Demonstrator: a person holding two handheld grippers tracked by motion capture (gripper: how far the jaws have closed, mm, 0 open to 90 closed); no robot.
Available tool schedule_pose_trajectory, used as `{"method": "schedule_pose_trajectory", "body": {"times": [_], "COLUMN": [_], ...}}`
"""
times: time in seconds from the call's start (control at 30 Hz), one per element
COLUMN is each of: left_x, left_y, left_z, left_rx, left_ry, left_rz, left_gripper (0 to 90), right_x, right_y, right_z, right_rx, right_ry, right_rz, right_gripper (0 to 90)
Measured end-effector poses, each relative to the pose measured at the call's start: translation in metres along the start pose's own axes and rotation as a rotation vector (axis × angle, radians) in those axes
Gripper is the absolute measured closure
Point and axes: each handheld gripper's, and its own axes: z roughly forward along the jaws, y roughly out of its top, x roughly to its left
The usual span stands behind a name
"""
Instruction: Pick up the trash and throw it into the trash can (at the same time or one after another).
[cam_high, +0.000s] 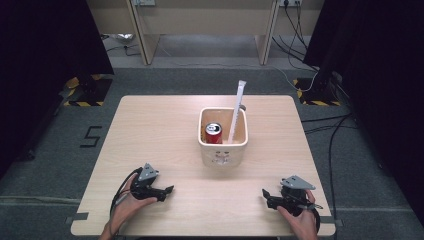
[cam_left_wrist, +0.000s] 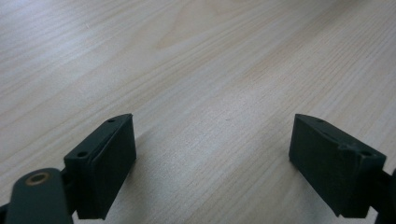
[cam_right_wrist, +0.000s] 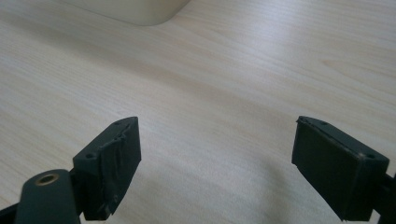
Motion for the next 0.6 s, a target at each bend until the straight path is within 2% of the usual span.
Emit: {"method": "schedule_pose_trajectory", "body": {"times": [0.13,0.47,0.6], "left_x": [0.000,0.000,0.000], "left_y": [0.000,0.000,0.000], "left_z": [0.000,0.000,0.000], "left_rx": [0.001,0.001,0.000], "left_ry": [0.001,0.001,0.001], "left_rz": [0.001,0.001,0.001], "left_gripper": [13.6,13.6,13.6], "right_x": [-0.001,-0.002,-0.001], "right_y": [-0.007,-0.012,-0.014], "right_z": [-0.002,-0.004,-0.005], "right_rx": [0.015,0.033,0.055], "right_ry": [-0.003,-0.016,-0.026], "right_rz": [0.003,-0.007,-0.013], "right_gripper": [16.1,16.3,16.2]}}
